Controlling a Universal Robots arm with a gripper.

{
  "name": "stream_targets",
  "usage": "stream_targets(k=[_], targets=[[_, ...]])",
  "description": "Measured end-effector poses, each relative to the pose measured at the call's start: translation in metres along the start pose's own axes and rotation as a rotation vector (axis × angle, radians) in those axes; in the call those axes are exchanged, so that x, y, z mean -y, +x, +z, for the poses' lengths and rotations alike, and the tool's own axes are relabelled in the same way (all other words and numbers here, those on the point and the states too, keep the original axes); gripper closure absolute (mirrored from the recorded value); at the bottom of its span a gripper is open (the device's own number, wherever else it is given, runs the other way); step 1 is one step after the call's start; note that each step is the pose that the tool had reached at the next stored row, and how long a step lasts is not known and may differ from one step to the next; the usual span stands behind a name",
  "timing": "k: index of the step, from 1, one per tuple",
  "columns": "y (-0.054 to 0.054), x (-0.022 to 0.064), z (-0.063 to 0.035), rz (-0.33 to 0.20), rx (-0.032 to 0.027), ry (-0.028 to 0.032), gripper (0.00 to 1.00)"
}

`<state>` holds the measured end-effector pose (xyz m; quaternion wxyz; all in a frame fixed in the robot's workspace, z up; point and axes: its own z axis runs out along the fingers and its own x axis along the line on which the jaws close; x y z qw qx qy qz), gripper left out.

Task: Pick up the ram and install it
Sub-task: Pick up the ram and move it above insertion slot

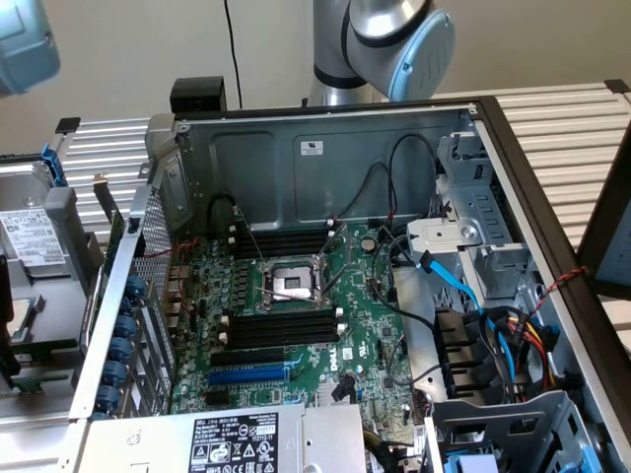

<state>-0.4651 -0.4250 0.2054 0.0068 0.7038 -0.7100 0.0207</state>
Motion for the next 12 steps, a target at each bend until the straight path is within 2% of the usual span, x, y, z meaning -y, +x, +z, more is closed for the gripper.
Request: stream_targets(k=[12], targets=[[-0.0001,0.0,0.0027,0.0,0.0001,0.0,0.75]])
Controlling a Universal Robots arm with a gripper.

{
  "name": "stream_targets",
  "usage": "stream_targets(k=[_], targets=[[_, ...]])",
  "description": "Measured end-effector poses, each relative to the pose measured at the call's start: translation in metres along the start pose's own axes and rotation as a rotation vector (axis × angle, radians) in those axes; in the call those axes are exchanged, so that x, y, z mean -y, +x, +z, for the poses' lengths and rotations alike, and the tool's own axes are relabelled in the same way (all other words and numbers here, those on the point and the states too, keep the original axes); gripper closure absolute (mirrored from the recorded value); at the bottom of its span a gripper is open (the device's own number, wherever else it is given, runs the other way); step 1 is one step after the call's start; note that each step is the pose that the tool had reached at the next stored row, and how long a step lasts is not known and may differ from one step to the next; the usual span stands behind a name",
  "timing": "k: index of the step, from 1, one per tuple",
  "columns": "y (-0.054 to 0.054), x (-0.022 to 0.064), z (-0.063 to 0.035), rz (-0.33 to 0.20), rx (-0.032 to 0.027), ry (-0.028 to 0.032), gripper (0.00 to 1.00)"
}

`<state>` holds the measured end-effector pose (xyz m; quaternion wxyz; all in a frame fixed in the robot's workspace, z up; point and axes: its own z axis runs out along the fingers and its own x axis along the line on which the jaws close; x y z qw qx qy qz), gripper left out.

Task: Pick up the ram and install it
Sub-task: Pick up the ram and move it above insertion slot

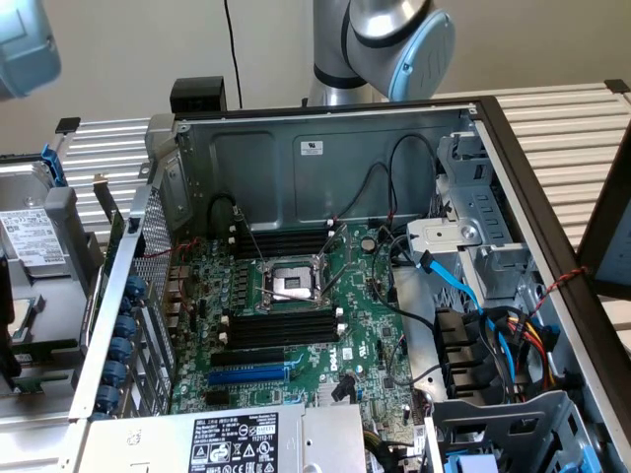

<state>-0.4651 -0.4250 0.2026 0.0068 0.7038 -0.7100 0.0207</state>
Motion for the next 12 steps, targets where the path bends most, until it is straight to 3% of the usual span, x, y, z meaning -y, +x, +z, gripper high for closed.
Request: stream_targets(k=[7,9,12], targets=[[0.0,0.0,0.001,0.0,-0.0001,-0.0002,0.75],[0.0,0.0,0.0011,0.0,-0.0001,-0.0003,0.84],[0.0,0.0,0.0011,0.0,-0.0002,-0.0003,0.84]])
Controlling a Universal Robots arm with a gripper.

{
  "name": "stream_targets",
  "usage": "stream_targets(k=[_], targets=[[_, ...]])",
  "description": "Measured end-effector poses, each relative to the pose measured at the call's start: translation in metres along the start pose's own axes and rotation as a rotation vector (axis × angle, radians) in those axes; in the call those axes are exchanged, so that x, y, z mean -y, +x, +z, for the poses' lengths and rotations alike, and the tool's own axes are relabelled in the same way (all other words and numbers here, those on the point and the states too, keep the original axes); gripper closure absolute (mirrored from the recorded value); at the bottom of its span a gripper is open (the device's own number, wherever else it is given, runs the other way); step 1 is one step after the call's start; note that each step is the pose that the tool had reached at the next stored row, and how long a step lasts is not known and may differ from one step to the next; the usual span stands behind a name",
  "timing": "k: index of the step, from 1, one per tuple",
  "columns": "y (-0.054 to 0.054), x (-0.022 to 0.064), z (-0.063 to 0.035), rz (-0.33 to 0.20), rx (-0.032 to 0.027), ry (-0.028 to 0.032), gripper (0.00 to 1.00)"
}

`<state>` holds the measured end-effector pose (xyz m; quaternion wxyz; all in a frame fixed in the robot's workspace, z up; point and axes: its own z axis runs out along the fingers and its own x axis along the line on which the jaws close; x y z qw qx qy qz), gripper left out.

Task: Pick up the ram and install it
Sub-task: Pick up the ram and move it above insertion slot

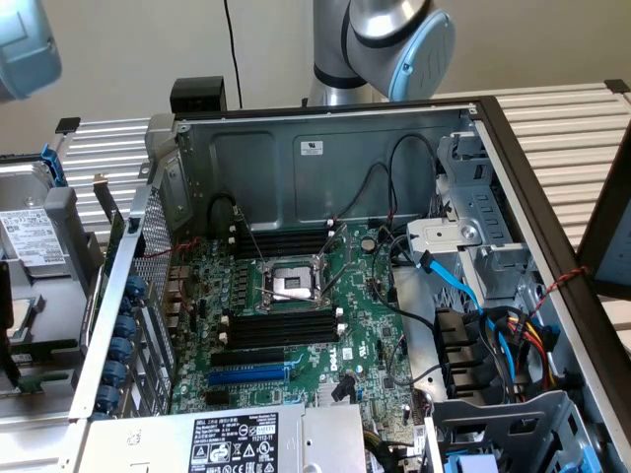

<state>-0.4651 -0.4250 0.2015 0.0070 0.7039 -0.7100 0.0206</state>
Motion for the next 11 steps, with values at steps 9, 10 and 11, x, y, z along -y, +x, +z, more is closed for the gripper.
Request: stream_targets(k=[9,10,11], targets=[[0.0,0.0,0.0003,0.0,-0.0002,0.0,0.86],[0.0,0.0,0.0003,0.0,-0.0001,0.0,0.88],[0.0,0.0,0.0002,0.0,-0.0002,-0.0001,0.88]])
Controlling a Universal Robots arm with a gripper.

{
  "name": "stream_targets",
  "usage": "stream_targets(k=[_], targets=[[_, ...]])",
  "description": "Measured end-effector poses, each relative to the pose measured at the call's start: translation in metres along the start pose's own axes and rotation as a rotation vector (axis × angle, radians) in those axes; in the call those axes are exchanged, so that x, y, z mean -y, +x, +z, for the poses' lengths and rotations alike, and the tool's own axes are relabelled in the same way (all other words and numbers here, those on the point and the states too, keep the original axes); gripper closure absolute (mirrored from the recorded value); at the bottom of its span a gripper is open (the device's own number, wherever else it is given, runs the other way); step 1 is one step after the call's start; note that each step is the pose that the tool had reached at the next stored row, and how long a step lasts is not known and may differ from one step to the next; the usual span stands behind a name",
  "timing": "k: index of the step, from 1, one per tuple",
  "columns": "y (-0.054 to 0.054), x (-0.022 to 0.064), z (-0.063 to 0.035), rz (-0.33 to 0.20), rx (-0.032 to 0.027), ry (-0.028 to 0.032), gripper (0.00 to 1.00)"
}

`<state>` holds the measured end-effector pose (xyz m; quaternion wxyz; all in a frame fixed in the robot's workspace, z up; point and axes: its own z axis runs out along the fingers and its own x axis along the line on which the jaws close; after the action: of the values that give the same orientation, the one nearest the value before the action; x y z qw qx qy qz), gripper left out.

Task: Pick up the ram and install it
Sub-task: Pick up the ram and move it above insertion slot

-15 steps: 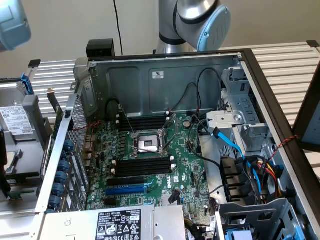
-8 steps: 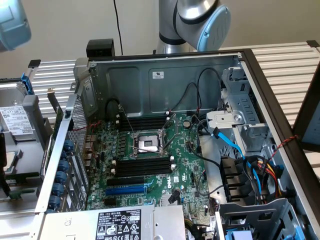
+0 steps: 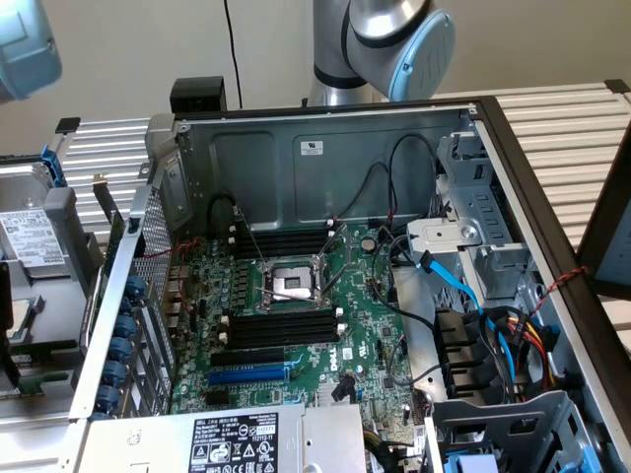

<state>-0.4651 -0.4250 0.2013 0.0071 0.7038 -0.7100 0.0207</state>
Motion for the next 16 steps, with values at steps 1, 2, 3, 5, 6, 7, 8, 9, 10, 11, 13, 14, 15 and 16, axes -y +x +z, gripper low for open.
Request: stream_targets(k=[1,2,3,5,6,7,8,9,10,11,13,14,15,16], targets=[[0.0,0.0,0.0,0.0,0.0,0.0,0.88],[0.0,0.0,0.0,0.0,0.0,0.0,0.88],[0.0,0.0,0.0,0.0,0.0,0.0,0.88],[0.0,0.0,0.0001,0.0,0.0,0.0,0.88],[0.0,0.0,0.0001,0.0,0.0001,0.0,0.88],[0.0,0.0,0.0001,0.0,0.0,0.0001,0.88],[0.0,0.0,0.0,0.0,0.0,0.0,0.88],[0.0,0.0,0.0,0.0,0.0,0.0,0.88],[0.0,0.0,0.0001,0.0,0.0,0.0,0.88],[0.0,0.0,0.0,0.0,0.0,0.0,0.88],[0.0,0.0,-0.0002,0.0,0.0002,0.0003,0.88],[0.0,0.0001,-0.0004,0.0,0.0002,0.0004,0.88],[0.0,0.0,-0.0009,0.0,0.0001,0.0004,0.88],[0.0001,0.0,-0.0014,0.0,0.0,0.0003,0.88]])
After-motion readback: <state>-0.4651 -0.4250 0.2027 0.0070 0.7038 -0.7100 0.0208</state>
